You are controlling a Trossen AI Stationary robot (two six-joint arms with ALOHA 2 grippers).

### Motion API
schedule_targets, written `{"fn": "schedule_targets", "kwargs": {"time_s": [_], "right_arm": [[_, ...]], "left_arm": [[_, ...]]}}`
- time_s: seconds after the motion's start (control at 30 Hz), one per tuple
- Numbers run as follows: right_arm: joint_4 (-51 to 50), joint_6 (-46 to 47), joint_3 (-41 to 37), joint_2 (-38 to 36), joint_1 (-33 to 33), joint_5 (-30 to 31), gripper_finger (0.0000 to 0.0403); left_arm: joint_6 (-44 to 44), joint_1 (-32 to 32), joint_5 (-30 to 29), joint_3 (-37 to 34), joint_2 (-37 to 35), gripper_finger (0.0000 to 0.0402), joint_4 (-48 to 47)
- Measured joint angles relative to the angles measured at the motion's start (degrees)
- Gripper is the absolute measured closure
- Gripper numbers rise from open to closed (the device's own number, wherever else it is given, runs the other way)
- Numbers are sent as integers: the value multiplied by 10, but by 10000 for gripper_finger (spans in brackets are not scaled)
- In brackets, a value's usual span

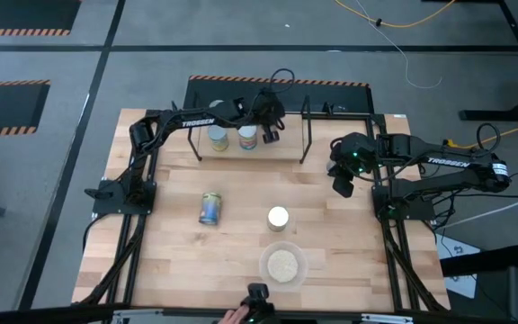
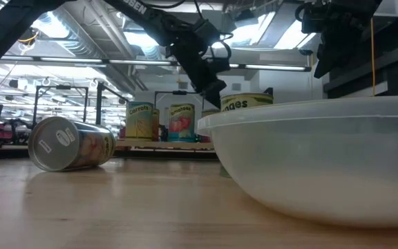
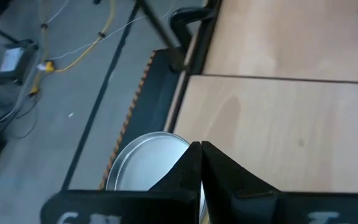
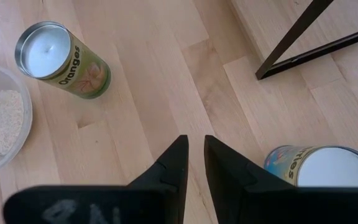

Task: Pick and place cans onto a shelf
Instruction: Put the canned pineapple on the shelf, then put the canned cherries on the shelf

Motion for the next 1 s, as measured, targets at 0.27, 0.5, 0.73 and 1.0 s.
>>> {"fn": "schedule_targets", "kwargs": {"time_s": [0.27, 0.5, 0.73, 1.0], "right_arm": [[0, 0, 0, 0, 0, 0, 345], [0, 0, 0, 0, 0, 0, 345], [0, 0, 0, 0, 0, 0, 345], [0, 1, 0, 0, 0, 0, 345]], "left_arm": [[1, -1, 4, 0, 0, 400, 1], [1, -19, 8, 0, 0, 401, 3], [2, -57, 22, 1, -28, 400, -5], [-14, -120, 38, 1, -105, 400, -87]]}}
